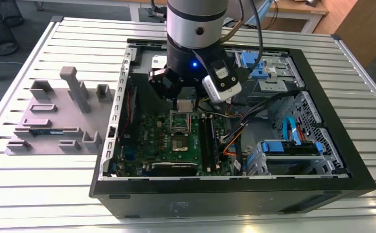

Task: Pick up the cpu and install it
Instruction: 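Place the cpu into insertion slot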

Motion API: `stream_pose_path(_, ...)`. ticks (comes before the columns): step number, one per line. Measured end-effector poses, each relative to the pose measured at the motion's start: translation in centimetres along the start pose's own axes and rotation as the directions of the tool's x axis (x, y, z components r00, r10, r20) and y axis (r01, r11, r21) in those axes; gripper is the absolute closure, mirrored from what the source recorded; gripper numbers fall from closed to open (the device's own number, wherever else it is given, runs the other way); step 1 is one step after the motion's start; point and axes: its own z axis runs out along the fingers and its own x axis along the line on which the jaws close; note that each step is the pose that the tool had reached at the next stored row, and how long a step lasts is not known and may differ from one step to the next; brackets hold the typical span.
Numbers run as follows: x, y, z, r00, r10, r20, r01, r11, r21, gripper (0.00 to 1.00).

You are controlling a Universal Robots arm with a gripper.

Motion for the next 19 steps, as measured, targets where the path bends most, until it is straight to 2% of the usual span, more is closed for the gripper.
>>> stream_pose_path(8, 0.01, -0.11, 0.43, 1.0, 0.0, 0.0, 0.0, 1.0, 0.0002, 0.53)
stream_pose_path(19, 0.07, -0.89, 1.29, 1.0, 0.008, 0.0004, -0.008, 1.0, 0.0002, 0.53)
